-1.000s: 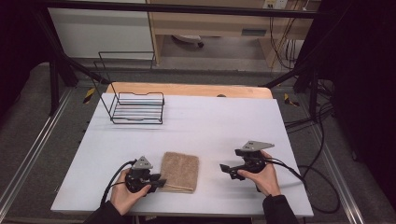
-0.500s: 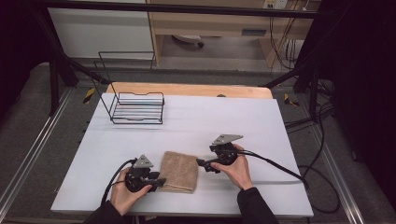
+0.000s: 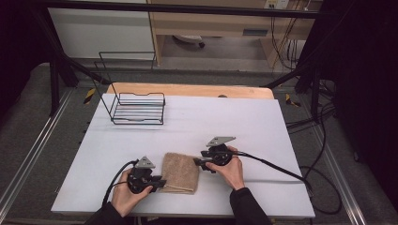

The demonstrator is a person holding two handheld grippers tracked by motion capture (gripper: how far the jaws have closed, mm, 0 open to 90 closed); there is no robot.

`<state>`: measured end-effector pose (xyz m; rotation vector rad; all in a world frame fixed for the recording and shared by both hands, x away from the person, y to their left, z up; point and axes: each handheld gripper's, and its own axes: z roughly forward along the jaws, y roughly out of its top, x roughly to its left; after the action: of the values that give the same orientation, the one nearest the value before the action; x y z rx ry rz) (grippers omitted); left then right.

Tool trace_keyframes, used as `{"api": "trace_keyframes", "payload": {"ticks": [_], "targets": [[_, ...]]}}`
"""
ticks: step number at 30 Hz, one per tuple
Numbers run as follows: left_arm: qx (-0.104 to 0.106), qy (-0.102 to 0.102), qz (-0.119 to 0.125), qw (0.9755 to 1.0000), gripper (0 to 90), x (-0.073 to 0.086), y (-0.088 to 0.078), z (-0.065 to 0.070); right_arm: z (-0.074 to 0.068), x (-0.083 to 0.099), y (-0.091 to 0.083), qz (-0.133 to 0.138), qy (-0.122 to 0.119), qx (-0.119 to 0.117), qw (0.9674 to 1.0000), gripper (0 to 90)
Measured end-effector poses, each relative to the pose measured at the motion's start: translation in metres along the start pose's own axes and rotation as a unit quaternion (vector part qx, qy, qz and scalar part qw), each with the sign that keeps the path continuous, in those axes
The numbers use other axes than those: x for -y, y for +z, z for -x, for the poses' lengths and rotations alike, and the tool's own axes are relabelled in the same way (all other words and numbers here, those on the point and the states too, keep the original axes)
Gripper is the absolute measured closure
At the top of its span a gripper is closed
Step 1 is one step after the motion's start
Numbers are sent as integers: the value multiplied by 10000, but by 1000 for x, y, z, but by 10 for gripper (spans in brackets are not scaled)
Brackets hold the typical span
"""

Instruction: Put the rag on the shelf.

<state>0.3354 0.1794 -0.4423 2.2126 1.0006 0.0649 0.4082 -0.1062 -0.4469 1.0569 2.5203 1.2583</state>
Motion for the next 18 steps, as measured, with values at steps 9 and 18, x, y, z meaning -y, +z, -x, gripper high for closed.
{"api": "trace_keyframes", "payload": {"ticks": [9, 18], "targets": [[6, 21, -48, 10000, 792, -3, 1, 0, 3, 0, 8, -201, 357, -210, 9989, 661], [16, 81, -9, 10000, 779, -1, 1, 0, 2, 2, 12, -182, 469, -304, 9983, 802]]}}
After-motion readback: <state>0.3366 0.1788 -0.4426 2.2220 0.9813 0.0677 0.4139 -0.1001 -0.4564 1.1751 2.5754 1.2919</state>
